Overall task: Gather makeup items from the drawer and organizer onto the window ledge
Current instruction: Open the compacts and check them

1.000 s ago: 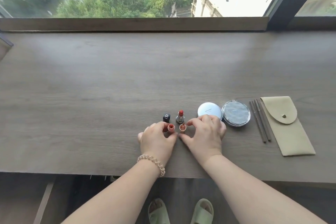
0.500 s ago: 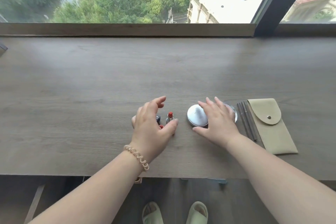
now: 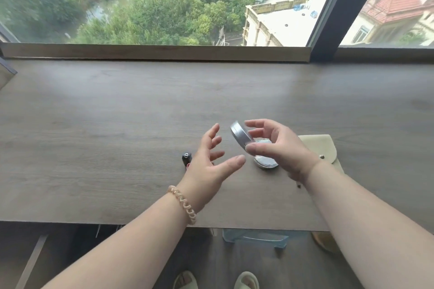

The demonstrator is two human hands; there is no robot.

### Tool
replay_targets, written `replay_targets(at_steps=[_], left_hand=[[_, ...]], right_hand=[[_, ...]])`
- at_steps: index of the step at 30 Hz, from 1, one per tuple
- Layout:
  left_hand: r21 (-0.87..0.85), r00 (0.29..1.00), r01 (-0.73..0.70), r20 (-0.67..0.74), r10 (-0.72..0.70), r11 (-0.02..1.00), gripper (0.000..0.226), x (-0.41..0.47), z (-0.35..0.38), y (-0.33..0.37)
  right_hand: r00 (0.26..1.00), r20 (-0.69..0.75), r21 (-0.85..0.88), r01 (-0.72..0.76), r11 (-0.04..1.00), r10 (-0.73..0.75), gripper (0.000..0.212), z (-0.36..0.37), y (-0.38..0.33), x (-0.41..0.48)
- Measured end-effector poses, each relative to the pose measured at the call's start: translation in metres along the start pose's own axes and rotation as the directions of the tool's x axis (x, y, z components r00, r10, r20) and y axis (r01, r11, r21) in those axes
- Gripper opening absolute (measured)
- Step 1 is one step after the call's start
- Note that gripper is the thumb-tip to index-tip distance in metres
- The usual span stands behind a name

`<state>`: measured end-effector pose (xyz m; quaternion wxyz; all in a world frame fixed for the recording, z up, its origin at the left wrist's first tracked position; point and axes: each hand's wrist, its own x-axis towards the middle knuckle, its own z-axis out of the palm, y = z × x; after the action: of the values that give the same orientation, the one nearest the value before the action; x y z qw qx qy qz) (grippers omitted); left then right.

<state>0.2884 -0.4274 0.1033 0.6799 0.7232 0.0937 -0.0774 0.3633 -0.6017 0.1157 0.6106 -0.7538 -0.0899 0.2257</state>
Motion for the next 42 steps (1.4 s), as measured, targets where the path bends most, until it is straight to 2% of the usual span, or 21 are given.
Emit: replay_targets(at_steps=[2,4,6,8,11,13,16,19,21,23,27,30,32,34,36,39,42], left_hand=[[-0.214,0.993,0.064,0.111,-0.041,0.975,0.09,-0.005,0.012,0.012],[-0.361,0.981,0.058,0.193,0.013,0.931,0.076,-0.009,0.026,0.022],[-0.491,0.978,0.061,0.205,0.048,0.869,0.066,-0.014,0.036,0.03],[-0.551,0.981,0.069,0.187,0.042,0.832,0.062,-0.019,0.043,0.037],[-0.556,0.987,0.062,0.156,0.031,0.829,0.053,-0.025,0.046,0.041],[-0.581,0.988,0.058,0.151,0.037,0.812,0.049,-0.029,0.047,0.044],[-0.603,0.985,0.056,0.162,0.053,0.796,0.041,-0.036,0.049,0.046],[-0.602,0.987,0.069,0.158,0.034,0.795,0.02,-0.039,0.05,0.043],[-0.605,0.989,0.076,0.145,0.016,0.792,0.019,-0.039,0.049,0.041],[-0.611,0.99,0.081,0.14,0.006,0.787,0.021,-0.038,0.046,0.038],[-0.624,0.987,0.095,0.161,0.009,0.776,0.028,-0.037,0.04,0.032],[-0.62,0.981,0.114,0.193,0.01,0.776,0.052,-0.037,0.034,0.03],[-0.627,0.973,0.146,0.23,0.002,0.765,0.065,-0.038,0.028,0.028],[-0.65,0.965,0.173,0.263,0.006,0.74,0.058,-0.037,0.021,0.026],[-0.671,0.955,0.201,0.298,0.011,0.714,0.056,-0.035,0.015,0.023],[-0.688,0.939,0.242,0.345,0.015,0.685,0.044,-0.035,0.009,0.018],[-0.687,0.919,0.31,0.393,-0.023,0.658,0.044,-0.034,0.004,0.012]], right_hand=[[0.997,0.059,-0.006,0.05,0.999,-0.05,0.062,-0.007,-0.013,-0.013],[0.994,0.085,-0.02,0.074,0.997,-0.072,0.06,-0.012,-0.021,-0.024],[0.991,0.099,-0.052,0.09,0.995,-0.084,0.058,-0.017,-0.027,-0.035],[0.988,0.109,-0.129,0.12,0.984,-0.106,0.054,-0.022,-0.032,-0.045],[0.98,0.108,-0.247,0.189,0.95,-0.167,0.048,-0.025,-0.037,-0.056],[0.962,0.12,-0.42,0.273,0.865,-0.245,0.052,-0.025,-0.041,-0.06],[0.908,0.214,-0.639,0.41,0.651,-0.361,0.058,-0.022,-0.049,-0.064],[0.876,0.294,-0.785,0.45,0.426,-0.383,0.061,-0.015,-0.054,-0.065],[0.867,0.319,-0.847,0.443,0.295,-0.383,0.063,-0.009,-0.055,-0.065],[0.859,0.331,-0.866,0.441,0.235,-0.391,0.065,-0.003,-0.052,-0.063],[0.823,0.311,-0.875,0.443,0.195,-0.475,0.057,0.003,-0.044,-0.059],[0.814,0.224,-0.858,0.426,0.288,-0.536,0.052,0.002,-0.046,-0.058],[0.846,0.17,-0.787,0.425,0.447,-0.505,0.056,0.002,-0.049,-0.059],[0.89,0.108,-0.652,0.399,0.645,-0.443,0.059,0.004,-0.049,-0.059],[0.924,0.017,-0.504,0.339,0.794,-0.383,0.055,0.006,-0.046,-0.057],[0.941,-0.09,-0.334,0.279,0.9,-0.325,0.038,0.011,-0.039,-0.052],[0.938,-0.169,-0.257,0.255,0.932,-0.304,0.042,0.017,-0.034,-0.047]])
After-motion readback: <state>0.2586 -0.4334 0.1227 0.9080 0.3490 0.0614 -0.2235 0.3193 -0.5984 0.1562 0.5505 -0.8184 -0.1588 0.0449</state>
